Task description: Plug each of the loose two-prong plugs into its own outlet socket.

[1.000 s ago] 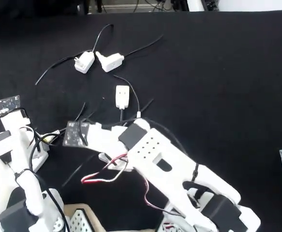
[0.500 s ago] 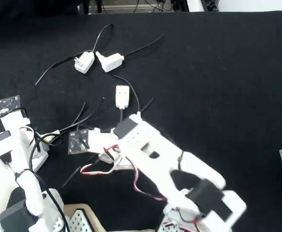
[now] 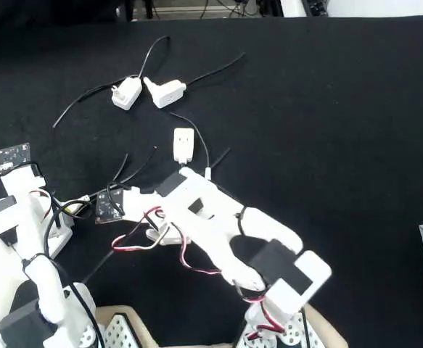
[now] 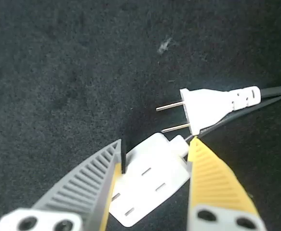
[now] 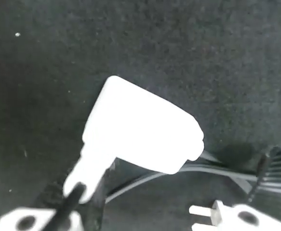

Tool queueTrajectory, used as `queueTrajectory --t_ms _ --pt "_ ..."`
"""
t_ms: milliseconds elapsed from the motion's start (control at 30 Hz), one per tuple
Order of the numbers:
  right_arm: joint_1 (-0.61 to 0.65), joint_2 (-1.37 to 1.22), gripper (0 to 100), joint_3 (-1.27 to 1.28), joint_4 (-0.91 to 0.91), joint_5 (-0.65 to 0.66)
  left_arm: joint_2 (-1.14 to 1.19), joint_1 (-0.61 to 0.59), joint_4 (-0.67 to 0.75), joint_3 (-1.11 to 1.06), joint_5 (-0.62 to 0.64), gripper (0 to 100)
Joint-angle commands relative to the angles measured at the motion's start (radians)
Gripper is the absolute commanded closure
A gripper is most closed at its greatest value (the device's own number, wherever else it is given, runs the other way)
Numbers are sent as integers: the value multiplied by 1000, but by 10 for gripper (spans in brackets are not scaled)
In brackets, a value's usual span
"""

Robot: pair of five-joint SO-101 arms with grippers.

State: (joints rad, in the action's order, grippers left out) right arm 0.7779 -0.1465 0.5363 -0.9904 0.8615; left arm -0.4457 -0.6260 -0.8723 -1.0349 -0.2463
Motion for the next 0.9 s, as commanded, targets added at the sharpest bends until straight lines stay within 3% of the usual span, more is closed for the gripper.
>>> queueTrajectory --t_ms 0,133,333,400,700,867 --pt "-5 -33 568 -45 26 9 -23 -12 11 -1 0 777" --pt "12 -56 603 -44 21 9 -23 -12 11 -1 0 777" --pt "34 -58 906 -45 25 -6 -23 -12 11 -1 0 777" --pt "28 -56 992 -62 26 -64 -23 -12 11 -1 0 777" --pt "23 -56 986 -179 -38 -203 -23 -12 11 -2 0 777" --pt "-58 -56 986 -291 -107 -259 -23 -12 11 -2 0 777"
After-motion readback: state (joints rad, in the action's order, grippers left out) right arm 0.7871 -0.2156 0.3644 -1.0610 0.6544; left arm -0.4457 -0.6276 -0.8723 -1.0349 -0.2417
